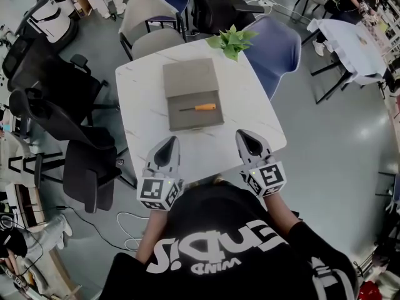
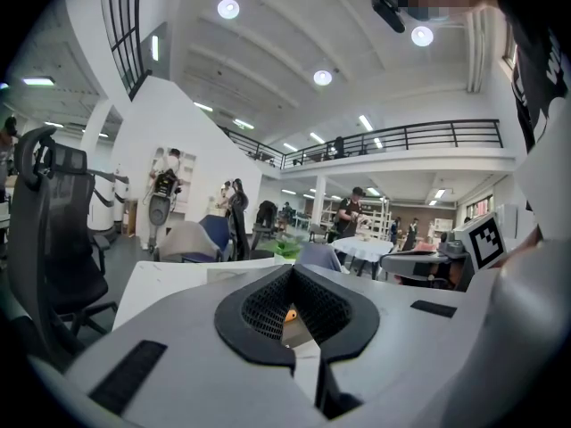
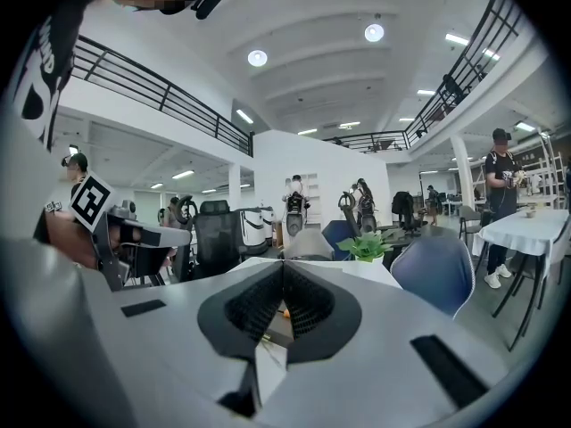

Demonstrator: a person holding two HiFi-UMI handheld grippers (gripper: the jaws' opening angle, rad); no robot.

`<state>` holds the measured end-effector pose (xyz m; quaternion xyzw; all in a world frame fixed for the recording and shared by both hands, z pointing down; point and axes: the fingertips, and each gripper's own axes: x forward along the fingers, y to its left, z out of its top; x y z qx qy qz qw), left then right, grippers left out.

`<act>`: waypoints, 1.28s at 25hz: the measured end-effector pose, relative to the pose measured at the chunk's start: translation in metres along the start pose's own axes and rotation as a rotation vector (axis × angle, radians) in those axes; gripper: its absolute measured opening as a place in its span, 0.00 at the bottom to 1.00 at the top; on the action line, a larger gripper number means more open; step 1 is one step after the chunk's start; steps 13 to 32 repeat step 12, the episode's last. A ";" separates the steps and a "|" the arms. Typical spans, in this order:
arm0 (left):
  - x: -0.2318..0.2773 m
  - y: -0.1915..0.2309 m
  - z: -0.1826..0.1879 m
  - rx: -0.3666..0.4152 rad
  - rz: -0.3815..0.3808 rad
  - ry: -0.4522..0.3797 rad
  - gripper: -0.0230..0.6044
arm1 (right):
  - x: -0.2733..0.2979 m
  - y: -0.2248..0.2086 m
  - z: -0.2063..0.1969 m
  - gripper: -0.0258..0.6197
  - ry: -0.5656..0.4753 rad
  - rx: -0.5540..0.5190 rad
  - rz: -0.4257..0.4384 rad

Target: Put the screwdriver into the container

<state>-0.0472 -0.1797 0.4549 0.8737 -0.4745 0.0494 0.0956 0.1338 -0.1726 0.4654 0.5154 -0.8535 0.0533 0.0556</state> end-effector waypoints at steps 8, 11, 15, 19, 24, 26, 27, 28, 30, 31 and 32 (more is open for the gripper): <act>0.000 0.000 -0.003 -0.006 0.003 0.005 0.06 | 0.000 -0.004 -0.003 0.06 0.005 0.001 -0.002; 0.000 0.002 -0.004 -0.008 0.004 0.004 0.06 | 0.001 -0.005 -0.002 0.06 0.004 -0.002 -0.001; -0.001 0.003 -0.004 -0.009 0.004 0.003 0.06 | 0.001 -0.006 -0.001 0.06 0.004 -0.004 0.000; -0.001 0.003 -0.004 -0.009 0.004 0.003 0.06 | 0.001 -0.006 -0.001 0.06 0.004 -0.004 0.000; -0.001 0.003 -0.004 -0.009 0.004 0.003 0.06 | 0.001 -0.006 -0.001 0.06 0.004 -0.004 0.000; -0.001 0.003 -0.004 -0.009 0.004 0.003 0.06 | 0.001 -0.006 -0.001 0.06 0.004 -0.004 0.000; -0.001 0.003 -0.004 -0.009 0.004 0.003 0.06 | 0.001 -0.006 -0.001 0.06 0.004 -0.004 0.000; -0.001 0.003 -0.004 -0.009 0.004 0.003 0.06 | 0.001 -0.006 -0.001 0.06 0.004 -0.004 0.000; -0.001 0.003 -0.004 -0.009 0.004 0.003 0.06 | 0.001 -0.006 -0.001 0.06 0.004 -0.004 0.000; -0.001 0.003 -0.004 -0.009 0.004 0.003 0.06 | 0.001 -0.006 -0.001 0.06 0.004 -0.004 0.000; -0.001 0.003 -0.004 -0.009 0.004 0.003 0.06 | 0.001 -0.006 -0.001 0.06 0.004 -0.004 0.000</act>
